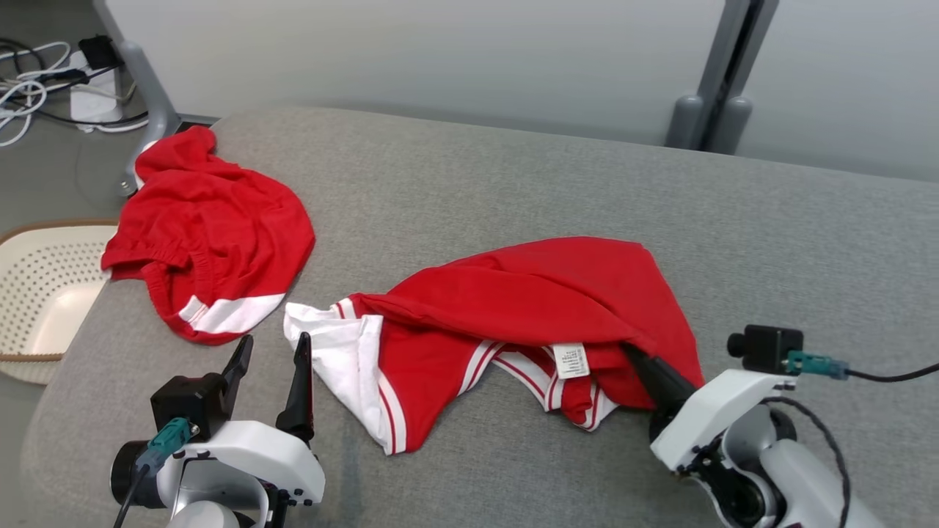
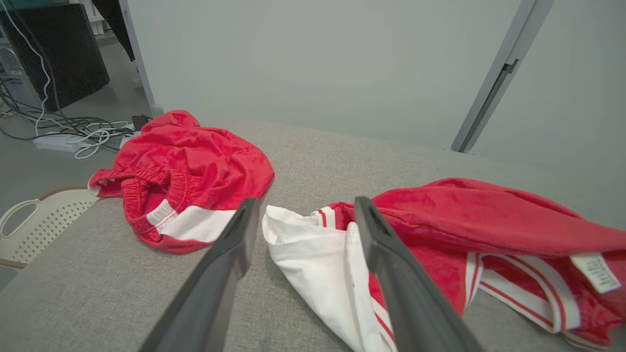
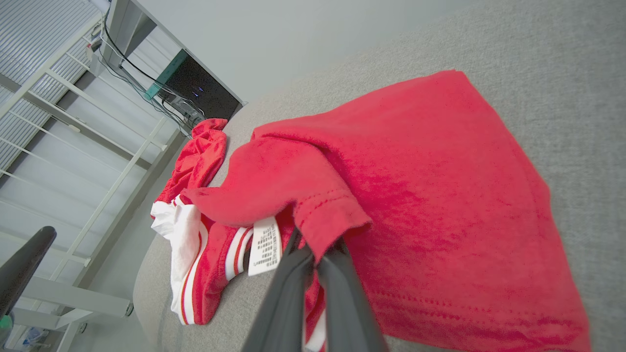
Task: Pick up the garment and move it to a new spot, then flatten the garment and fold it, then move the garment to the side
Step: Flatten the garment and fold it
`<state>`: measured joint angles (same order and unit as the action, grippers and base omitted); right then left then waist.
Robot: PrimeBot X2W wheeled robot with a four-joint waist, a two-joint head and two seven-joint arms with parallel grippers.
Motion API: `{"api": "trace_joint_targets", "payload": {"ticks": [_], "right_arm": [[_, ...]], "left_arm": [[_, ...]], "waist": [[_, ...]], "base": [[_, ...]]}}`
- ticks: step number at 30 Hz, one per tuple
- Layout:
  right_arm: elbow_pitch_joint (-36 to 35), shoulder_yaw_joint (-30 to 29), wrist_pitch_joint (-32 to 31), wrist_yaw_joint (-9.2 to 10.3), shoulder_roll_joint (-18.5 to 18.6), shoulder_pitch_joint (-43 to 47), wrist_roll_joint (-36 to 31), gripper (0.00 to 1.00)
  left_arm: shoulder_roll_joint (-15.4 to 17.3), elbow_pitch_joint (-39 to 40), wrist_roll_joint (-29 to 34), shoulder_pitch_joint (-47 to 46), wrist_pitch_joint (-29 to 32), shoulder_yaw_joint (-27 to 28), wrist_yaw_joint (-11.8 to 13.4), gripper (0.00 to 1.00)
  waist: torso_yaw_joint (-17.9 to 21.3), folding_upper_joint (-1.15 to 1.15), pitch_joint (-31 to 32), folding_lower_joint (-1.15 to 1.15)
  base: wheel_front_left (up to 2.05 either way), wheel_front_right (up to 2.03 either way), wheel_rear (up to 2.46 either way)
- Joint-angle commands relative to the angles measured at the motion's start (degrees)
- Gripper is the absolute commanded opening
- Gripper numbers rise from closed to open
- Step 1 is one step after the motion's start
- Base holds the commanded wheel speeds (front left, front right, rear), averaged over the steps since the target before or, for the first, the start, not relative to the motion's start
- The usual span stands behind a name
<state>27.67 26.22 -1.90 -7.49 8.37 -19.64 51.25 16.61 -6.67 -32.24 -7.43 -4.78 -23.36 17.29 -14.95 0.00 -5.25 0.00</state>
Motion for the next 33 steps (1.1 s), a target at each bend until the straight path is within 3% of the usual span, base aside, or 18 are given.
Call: {"api": "trace_joint_targets", "payload": {"ticks": [1, 5, 8, 13, 22, 27, 33], "right_arm": [[-1.1, -0.2, 0.3, -0.01, 1.6, -0.3, 0.7, 0.00], [-5.3, 0.8, -2.6, -0.01, 6.4, -2.3, 2.3, 0.00], [-9.1, 1.4, -8.2, -0.01, 13.1, -4.5, 4.1, 0.00], [-12.6, 0.8, -15.0, -0.01, 20.7, -5.5, 6.8, 0.00], [-16.2, 1.0, -26.6, -0.01, 30.4, 1.8, 12.2, 0.00], [-14.9, -0.6, -27.2, -0.01, 33.1, 8.6, 11.5, 0.00], [-10.5, -1.8, -26.0, -0.01, 30.1, 13.9, 10.4, 0.00]], "left_arm": [[0.4, -0.2, -0.1, -0.5, 0.0, 0.1, 0.0, 1.00], [0.5, 0.0, -0.5, -0.1, 0.2, 0.1, 0.0, 1.00], [0.5, 0.4, -0.6, -0.2, 0.4, -0.2, 0.0, 1.00], [0.7, 0.6, -0.7, -0.2, 0.4, -0.2, 0.1, 1.00], [0.8, 0.5, -1.1, 0.3, 0.3, -0.2, 0.4, 1.00], [0.7, 0.7, -1.2, 0.8, 0.4, -0.4, 0.7, 1.00], [1.4, 1.0, -1.6, 1.0, 1.0, -0.4, 0.7, 1.00]], "waist": [[1.2, 0.00, 0.5, 0.00], [4.0, 0.00, 1.3, 0.00], [6.5, 0.00, 1.6, 0.00], [8.7, 0.00, 1.5, 0.00], [10.8, 0.00, 2.0, 0.00], [11.8, 0.00, 2.7, 0.00], [13.0, 0.00, 3.5, 0.00]], "base": [[0.00, 0.00, 0.00], [0.00, 0.00, 0.00], [0.00, 0.00, 0.00], [0.00, 0.00, 0.00], [0.00, 0.00, 0.00], [0.00, 0.00, 0.00], [0.00, 0.00, 0.00]]}}
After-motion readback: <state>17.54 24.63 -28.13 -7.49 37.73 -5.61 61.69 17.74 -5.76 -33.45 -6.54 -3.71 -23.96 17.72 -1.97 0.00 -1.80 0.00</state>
